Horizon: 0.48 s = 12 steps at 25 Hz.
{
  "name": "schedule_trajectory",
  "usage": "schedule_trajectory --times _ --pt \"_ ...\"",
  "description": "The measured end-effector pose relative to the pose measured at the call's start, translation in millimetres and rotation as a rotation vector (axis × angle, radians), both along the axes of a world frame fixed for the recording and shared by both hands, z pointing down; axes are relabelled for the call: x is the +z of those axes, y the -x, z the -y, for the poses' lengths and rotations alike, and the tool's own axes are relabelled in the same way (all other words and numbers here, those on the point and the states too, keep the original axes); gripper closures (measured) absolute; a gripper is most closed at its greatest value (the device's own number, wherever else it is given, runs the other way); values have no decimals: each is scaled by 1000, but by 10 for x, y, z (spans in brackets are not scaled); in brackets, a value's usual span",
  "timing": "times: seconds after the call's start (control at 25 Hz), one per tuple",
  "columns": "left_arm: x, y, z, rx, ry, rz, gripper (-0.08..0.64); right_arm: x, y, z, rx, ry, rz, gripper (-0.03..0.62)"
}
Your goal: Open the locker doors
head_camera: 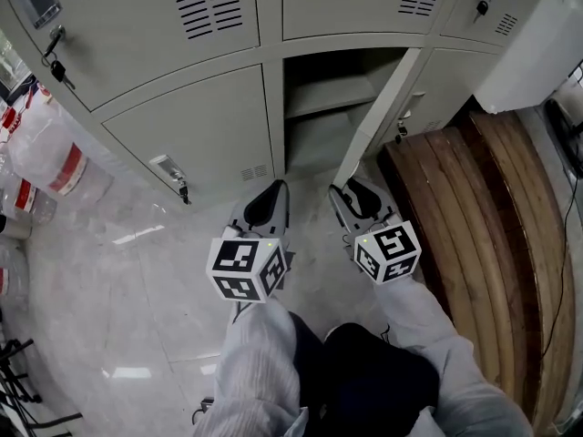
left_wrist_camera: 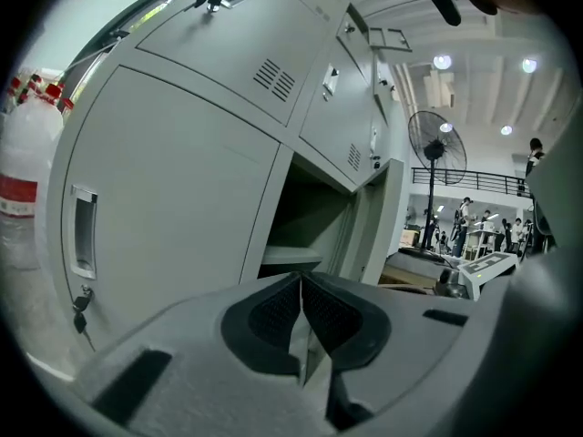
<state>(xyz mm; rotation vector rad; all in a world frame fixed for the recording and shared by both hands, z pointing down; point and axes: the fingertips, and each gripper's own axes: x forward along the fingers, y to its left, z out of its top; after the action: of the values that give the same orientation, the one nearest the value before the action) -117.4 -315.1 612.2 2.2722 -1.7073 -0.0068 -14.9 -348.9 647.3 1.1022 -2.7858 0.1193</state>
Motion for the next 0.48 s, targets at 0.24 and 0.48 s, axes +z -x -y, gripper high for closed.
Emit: schedule_trajectory --times 0.24,0.48 --pt "88 -138 69 33 17 -14 548 17 -158 -80 -29 -19 -3 465" --pt "191 -258 118 59 36 -15 548 14 -276 -125 -35 -36 -19 460"
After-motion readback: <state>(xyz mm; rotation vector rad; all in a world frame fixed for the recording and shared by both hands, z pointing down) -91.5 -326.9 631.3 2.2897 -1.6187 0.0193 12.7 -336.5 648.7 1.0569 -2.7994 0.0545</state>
